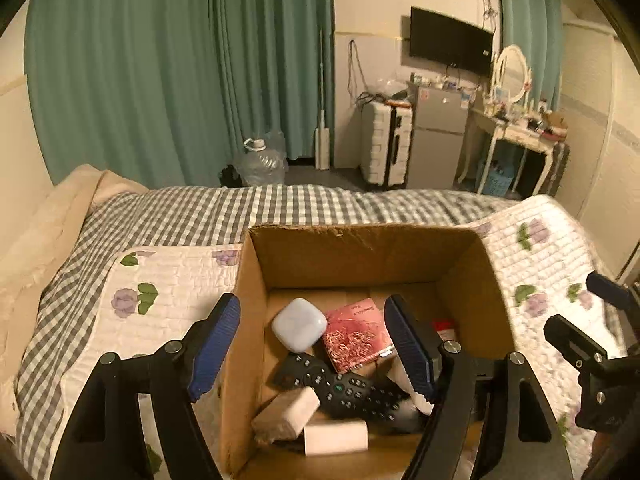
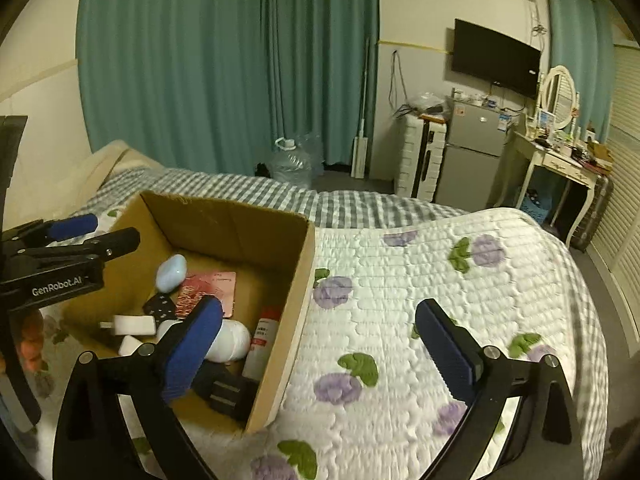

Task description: Organize rigid objects

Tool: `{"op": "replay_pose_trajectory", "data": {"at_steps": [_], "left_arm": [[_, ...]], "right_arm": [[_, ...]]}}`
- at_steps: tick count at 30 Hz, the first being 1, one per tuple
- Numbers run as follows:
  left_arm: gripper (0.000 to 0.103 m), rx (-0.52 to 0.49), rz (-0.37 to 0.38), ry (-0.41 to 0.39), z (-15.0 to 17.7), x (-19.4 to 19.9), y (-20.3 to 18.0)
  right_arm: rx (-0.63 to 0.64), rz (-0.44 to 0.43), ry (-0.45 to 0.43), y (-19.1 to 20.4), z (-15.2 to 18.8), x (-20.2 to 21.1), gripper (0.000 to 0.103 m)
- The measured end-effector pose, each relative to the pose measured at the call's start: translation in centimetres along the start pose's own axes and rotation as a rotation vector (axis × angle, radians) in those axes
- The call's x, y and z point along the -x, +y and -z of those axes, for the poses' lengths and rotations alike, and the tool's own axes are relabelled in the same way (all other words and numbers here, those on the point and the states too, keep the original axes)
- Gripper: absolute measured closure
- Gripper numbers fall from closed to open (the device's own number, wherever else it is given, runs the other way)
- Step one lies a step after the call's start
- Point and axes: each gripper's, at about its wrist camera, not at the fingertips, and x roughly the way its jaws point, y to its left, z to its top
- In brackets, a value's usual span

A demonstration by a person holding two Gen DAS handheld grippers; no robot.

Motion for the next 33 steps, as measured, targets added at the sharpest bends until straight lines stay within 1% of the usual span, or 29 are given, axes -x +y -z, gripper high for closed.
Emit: {"op": "replay_pose_trajectory", "data": {"at_steps": [4, 7, 11, 16, 19, 20, 23, 25, 27, 29, 30, 33], "left_arm": [[0.025, 0.002, 0.017, -0.013, 0.3, 2.9, 1.0], [0.025, 0.009, 0.031, -0.066, 0.5, 5.7, 1.9], [0.025, -0.001, -0.002, -0.188, 0.6, 10.7, 2.1], [0.025, -0.012, -0.03, -0.367, 0.8, 17.0, 2.3], [0.024, -0.005, -0.033, -0.446, 1.3, 19.4, 2.5], [0.024, 0.0, -0.028, -0.462, 1.6, 19.7, 2.5], [0.024, 0.031, -0.009, -0.506, 3.2, 19.8, 3.0], [0.024, 0.068, -0.005, -0.514, 4.7, 19.1, 3.5], [0.024, 0.076, -0.018, -0.534, 6.0, 18.1, 3.7], [0.024, 0.055, -0.037, -0.533, 6.9, 16.9, 3.5], [0.024, 0.039, -0.047, -0.519, 7.2, 16.2, 3.2], [0.024, -0.006, -0.075, -0.512, 8.2, 15.0, 2.4]], "right_arm": [[-0.008, 0.011, -0.035, 0.7, -0.1, 3.6, 0.0], [0.022, 0.0, -0.059, 1.9, -0.3, 6.2, 0.0], [0.053, 0.029, -0.115, 3.7, -1.1, 9.9, 0.0], [0.041, 0.018, -0.19, 5.6, -1.8, 13.7, 0.0], [0.036, 0.015, -0.238, 6.8, -1.9, 15.4, 0.0], [0.034, 0.014, -0.25, 6.9, -1.8, 15.7, 0.0], [0.002, 0.014, -0.325, 7.2, -1.0, 16.6, 0.0], [-0.046, 0.027, -0.394, 7.0, 0.5, 16.6, 0.0], [-0.06, 0.033, -0.437, 7.0, 1.8, 15.9, 0.0], [-0.056, 0.04, -0.427, 7.1, 2.5, 14.6, 0.0], [-0.049, 0.049, -0.411, 7.3, 2.9, 13.7, 0.0], [-0.05, 0.046, -0.382, 7.5, 3.6, 11.8, 0.0]]}}
